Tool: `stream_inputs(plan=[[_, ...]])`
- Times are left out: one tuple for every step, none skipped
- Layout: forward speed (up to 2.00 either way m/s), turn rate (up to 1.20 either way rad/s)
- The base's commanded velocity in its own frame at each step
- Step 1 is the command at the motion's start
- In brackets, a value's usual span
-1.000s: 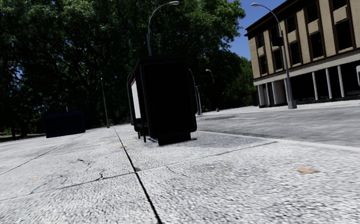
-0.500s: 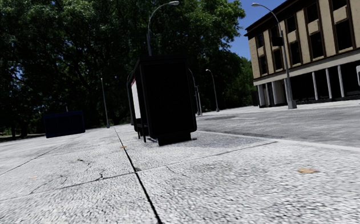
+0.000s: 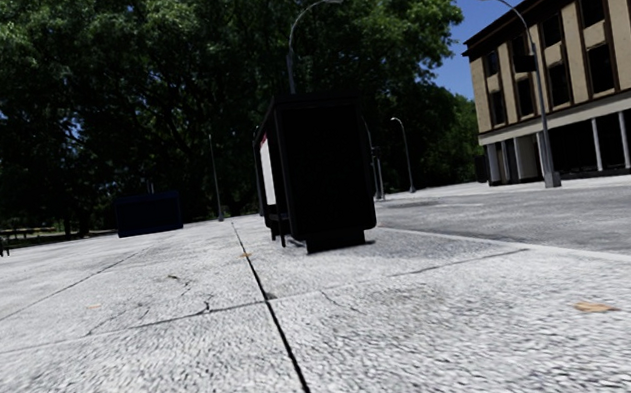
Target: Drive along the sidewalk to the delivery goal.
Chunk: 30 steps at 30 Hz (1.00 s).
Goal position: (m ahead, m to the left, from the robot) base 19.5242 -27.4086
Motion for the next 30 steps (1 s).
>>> stream_inputs(plan=[[2.00,0.68],[2.00,0.68],[2.00,0.68],[2.00,0.68],[2.00,0.68],[2.00,0.68],[2.00,0.68],[2.00,0.68],[2.00,0.67],[2.00,0.67],[2.00,0.67],[2.00,0.65],[2.00,0.63],[2.00,0.60],[2.00,0.60],[2.00,0.00],[2.00,0.00],[2.00,0.00],[2.00,0.00],[2.00,0.00],[2.00,0.00],[2.00,0.00],[2.00,0.00],[2.00,0.00],[2.00,0.00],[2.00,0.00],[2.00,0.00],[2.00,0.00],[2.00,0.00],[2.00,0.00]])
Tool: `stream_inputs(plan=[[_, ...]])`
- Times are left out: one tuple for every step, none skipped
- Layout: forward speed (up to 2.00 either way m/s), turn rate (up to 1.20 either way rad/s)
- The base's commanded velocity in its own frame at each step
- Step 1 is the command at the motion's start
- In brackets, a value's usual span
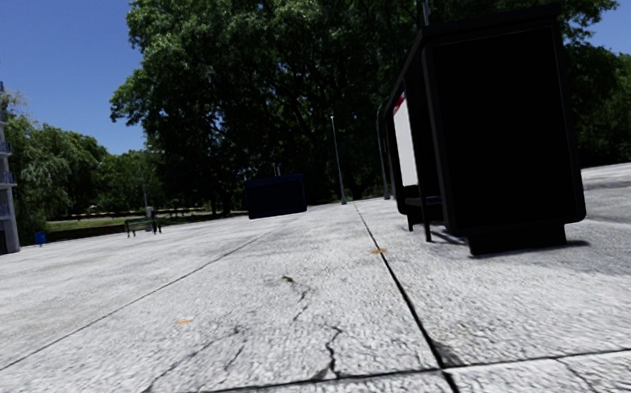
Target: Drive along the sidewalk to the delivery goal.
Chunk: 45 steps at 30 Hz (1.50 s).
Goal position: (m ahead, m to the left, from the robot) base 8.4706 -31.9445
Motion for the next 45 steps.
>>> stream_inputs(plan=[[2.00,0.00],[2.00,0.00],[2.00,0.00],[2.00,0.00],[2.00,-0.02],[2.00,-0.04],[2.00,-0.04],[2.00,-0.04],[2.00,-0.09],[2.00,-0.18],[2.00,-0.25],[2.00,-0.25],[2.00,-0.27],[2.00,-0.28],[2.00,-0.28],[2.00,-0.28],[2.00,-0.28],[2.00,-0.30],[2.00,-0.30],[2.00,-0.30],[2.00,-0.31],[2.00,-0.32],[2.00,-0.32],[2.00,-0.33],[2.00,-0.33],[2.00,0.00],[2.00,0.00],[2.00,0.00],[2.00,0.00],[2.00,0.00],[2.00,0.00],[2.00,0.00],[2.00,0.00],[2.00,0.00],[2.00,0.00],[2.00,0.00],[2.00,0.00],[2.00,0.00],[2.00,0.00],[2.00,0.00],[2.00,0.00],[2.00,0.00],[2.00,0.00],[2.00,0.00],[2.00,0.00]])
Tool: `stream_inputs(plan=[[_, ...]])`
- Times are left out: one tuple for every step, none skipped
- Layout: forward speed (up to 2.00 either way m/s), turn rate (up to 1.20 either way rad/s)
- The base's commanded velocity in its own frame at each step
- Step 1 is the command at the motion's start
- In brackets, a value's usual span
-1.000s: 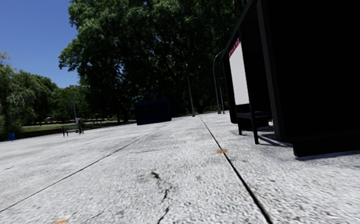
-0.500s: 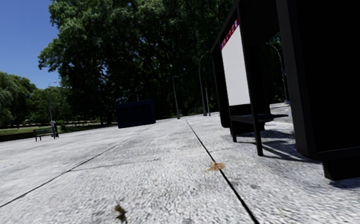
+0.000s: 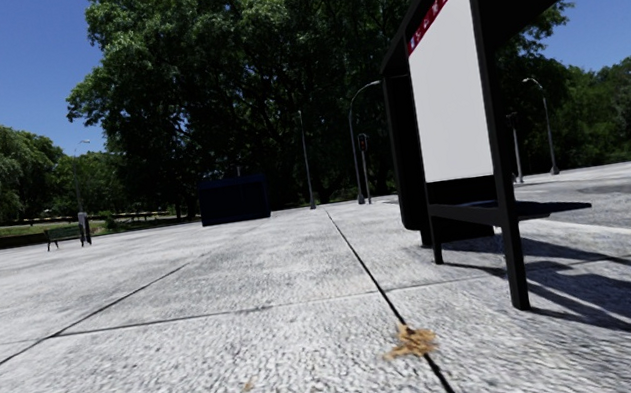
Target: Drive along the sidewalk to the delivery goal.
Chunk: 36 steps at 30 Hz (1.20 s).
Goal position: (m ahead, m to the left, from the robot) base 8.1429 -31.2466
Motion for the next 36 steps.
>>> stream_inputs(plan=[[2.00,0.00],[2.00,0.00],[2.00,0.00],[2.00,0.00],[2.00,0.00],[2.00,0.00],[2.00,0.00],[2.00,0.00],[2.00,0.00],[2.00,0.00],[2.00,0.00],[2.00,0.00],[2.00,0.00],[2.00,0.00],[2.00,0.00],[2.00,0.00],[2.00,0.00],[2.00,0.00],[2.00,0.00],[2.00,0.00],[2.00,0.00],[2.00,0.00],[2.00,0.00],[2.00,0.00],[2.00,0.00],[2.00,0.00],[2.00,0.00],[2.00,0.00],[2.00,0.00],[2.00,0.00],[2.00,0.00],[2.00,0.00],[2.00,0.00],[2.00,0.00],[2.00,0.00],[2.00,0.00]])
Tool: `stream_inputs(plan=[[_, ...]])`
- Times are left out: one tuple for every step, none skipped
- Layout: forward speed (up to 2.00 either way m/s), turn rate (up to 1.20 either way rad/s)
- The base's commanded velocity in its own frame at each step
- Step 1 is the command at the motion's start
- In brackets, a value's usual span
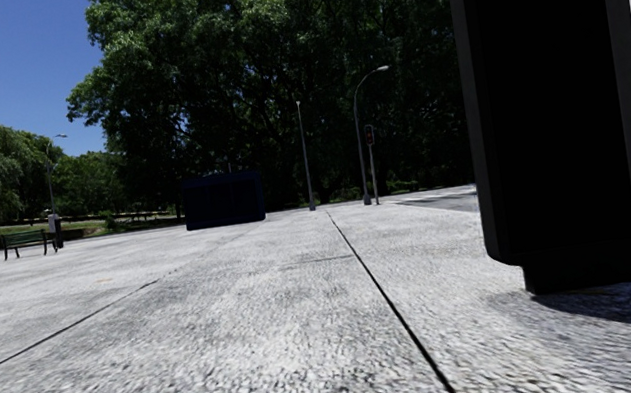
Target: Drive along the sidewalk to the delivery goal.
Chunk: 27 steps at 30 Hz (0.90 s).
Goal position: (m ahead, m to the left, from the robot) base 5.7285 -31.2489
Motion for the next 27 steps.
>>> stream_inputs(plan=[[2.00,0.00],[2.00,0.00],[2.00,0.00],[2.00,0.00],[2.00,0.00],[2.00,0.00],[2.00,0.00],[2.00,0.00],[2.00,0.00],[2.00,0.00],[2.00,0.00],[2.00,0.00],[2.00,0.00],[2.00,0.00],[2.00,0.00],[2.00,0.00],[2.00,0.00],[2.00,0.00],[2.00,0.00],[2.00,0.00],[2.00,0.00],[2.00,0.00],[2.00,0.00],[2.00,0.00],[2.00,0.00],[2.00,0.00],[2.00,0.00]])
